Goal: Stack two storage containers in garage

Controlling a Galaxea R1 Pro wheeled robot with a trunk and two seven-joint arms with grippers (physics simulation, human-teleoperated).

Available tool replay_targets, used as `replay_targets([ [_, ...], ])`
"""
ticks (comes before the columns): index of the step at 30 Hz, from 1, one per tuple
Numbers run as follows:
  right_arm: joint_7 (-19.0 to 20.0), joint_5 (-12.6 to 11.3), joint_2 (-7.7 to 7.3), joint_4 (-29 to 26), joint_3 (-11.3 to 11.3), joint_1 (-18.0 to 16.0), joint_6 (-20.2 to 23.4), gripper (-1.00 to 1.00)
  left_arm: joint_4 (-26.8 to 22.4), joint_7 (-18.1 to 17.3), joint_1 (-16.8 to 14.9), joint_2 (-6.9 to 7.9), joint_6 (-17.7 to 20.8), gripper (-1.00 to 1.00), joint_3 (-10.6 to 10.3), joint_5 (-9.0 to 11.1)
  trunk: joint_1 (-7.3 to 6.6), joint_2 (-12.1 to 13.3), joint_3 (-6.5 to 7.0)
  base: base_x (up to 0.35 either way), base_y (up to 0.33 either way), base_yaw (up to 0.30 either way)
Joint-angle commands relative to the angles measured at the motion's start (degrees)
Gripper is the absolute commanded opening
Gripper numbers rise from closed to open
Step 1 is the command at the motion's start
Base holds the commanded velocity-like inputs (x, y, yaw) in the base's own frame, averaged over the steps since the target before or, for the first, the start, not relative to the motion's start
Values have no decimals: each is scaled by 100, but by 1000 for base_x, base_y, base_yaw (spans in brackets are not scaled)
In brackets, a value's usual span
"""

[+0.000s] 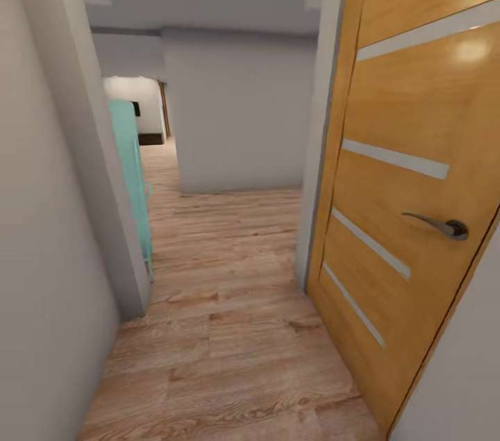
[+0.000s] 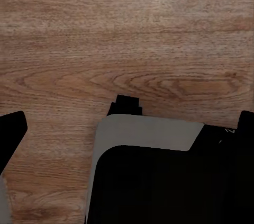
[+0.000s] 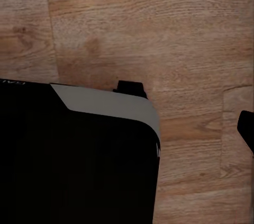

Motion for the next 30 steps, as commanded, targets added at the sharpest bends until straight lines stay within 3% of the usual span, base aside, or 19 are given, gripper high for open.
replay_targets([
  [1, -4, -55, 5, 17, 48, -6, -31, 100, -3, 8, -4, -1, 21, 100, 29, 47, 3, -3, -6, 322, 0, 268],
  [8, -3, -55, 3, 17, 48, -5, -31, 100, -3, 7, -4, -1, 21, 100, 29, 47, 3, -3, -6, 322, 0, 217],
  [30, -6, -57, -4, 17, 48, -1, -49, 100, -3, 7, -4, -10, 21, 100, 29, 47, 3, -3, -6, 322, 0, 7],
])
